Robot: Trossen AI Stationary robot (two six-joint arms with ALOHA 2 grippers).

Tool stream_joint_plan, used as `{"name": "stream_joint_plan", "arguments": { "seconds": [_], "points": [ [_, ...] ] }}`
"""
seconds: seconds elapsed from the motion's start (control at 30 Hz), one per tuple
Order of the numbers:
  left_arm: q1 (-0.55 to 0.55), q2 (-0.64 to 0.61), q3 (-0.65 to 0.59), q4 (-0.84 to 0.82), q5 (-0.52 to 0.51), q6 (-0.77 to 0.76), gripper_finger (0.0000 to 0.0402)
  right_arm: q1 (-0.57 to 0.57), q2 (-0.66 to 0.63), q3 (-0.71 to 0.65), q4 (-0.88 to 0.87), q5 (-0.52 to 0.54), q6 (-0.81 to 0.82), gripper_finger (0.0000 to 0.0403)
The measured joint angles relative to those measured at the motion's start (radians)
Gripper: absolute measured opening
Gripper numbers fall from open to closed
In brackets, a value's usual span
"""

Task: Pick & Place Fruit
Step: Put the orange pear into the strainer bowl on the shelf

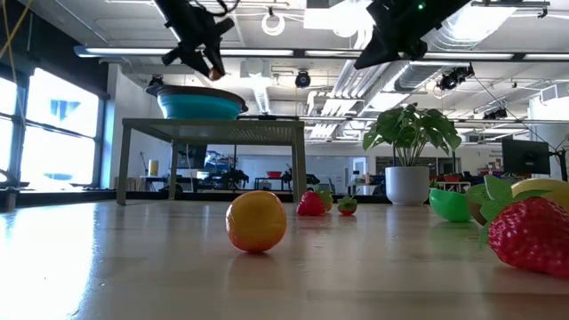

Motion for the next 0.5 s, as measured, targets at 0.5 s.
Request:
{"name": "stream_joint_plan", "arguments": {
  "seconds": [0.5],
  "points": [
    [0.001,0.115,0.0,-0.028,-0.003,-0.033,0.0129,0.0,0.002,0.0,0.068,0.001,-0.061,0.0002]
  ]
}}
